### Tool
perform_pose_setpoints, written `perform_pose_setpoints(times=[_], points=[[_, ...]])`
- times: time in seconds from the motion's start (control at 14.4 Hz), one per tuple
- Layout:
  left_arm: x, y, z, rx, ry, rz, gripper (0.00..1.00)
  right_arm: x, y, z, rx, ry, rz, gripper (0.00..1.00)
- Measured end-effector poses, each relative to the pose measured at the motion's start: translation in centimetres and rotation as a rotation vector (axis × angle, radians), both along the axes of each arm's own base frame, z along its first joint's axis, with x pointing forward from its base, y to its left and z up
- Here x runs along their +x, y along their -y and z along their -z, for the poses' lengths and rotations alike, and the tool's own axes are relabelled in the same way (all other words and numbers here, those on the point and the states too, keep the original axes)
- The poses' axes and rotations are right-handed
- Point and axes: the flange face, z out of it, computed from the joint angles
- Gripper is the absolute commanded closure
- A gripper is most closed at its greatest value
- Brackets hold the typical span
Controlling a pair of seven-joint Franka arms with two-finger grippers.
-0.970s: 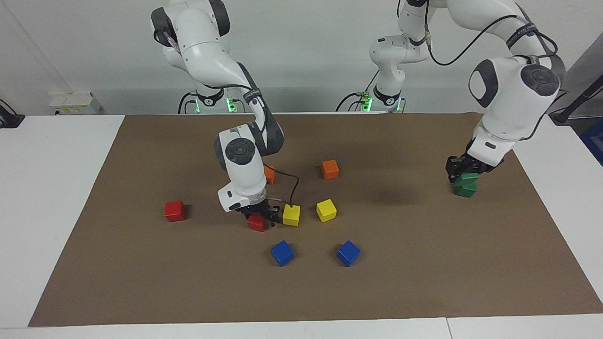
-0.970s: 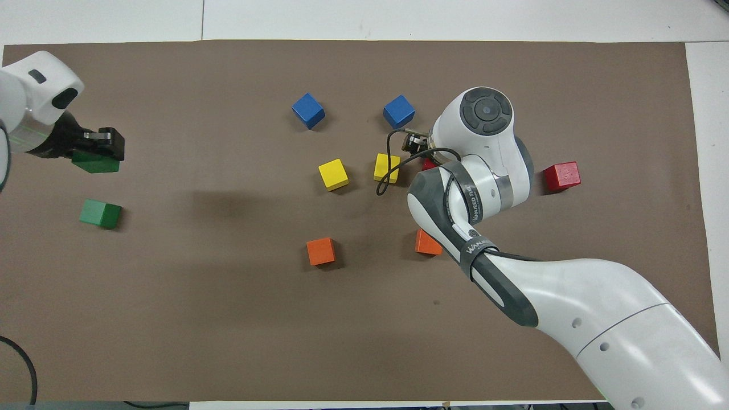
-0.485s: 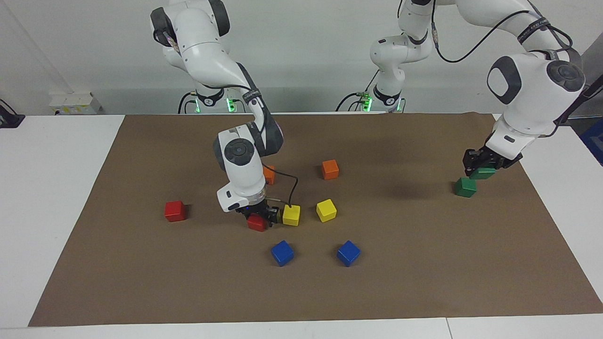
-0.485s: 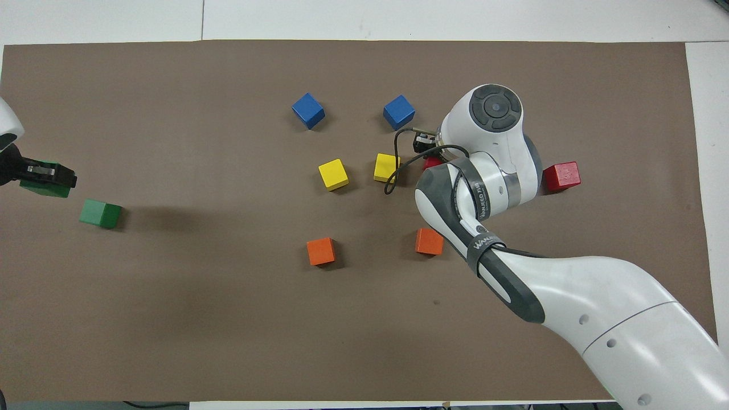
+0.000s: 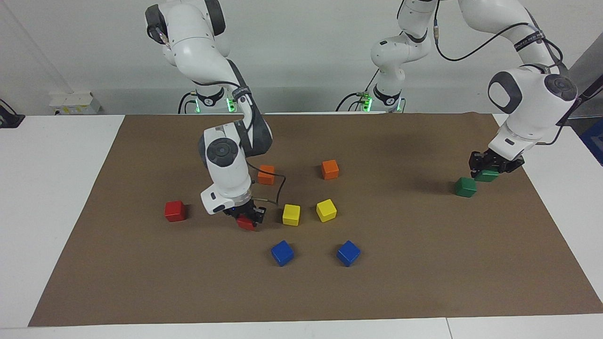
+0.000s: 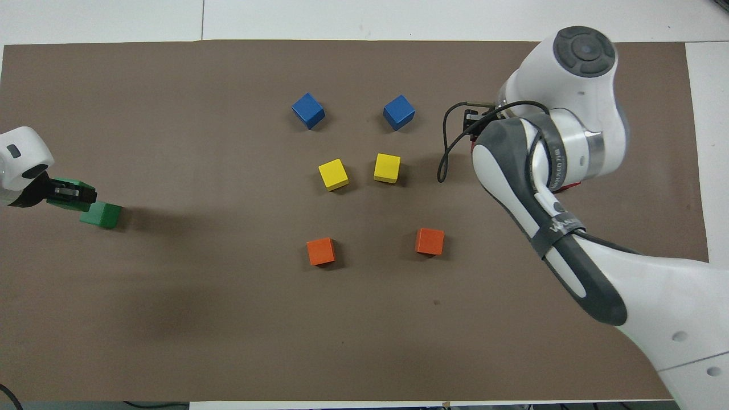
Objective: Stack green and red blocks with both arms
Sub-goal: 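Stack green on green with the left gripper while the right gripper lowers red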
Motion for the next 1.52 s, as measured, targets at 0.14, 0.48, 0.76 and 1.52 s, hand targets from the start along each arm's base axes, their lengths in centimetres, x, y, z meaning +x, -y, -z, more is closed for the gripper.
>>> perform_pose_setpoints(times=[0.14, 0.48, 0.76, 1.52], points=[[-0.3, -0.2, 0.8, -0.006, -0.005, 0.005, 1.0, -1.0, 3.5, -2.6, -0.004, -0.008, -0.105, 1.0], [-0.8, -2.0, 2.6, -0.063, 0.007, -0.011, 1.0, -5.1, 12.4, -0.6, -0.009, 0.012, -0.225, 1.0], [-0.8, -2.5, 3.9, -0.068, 0.022, 0.007, 1.0, -6.3, 14.4, 1.6, -0.019, 0.069, -0.257, 1.0], [-0.5, -3.5, 5.8, -0.069, 0.028, 0.018, 1.0, -6.0, 16.1, 3.6, -0.027, 0.101, -0.264, 1.0]])
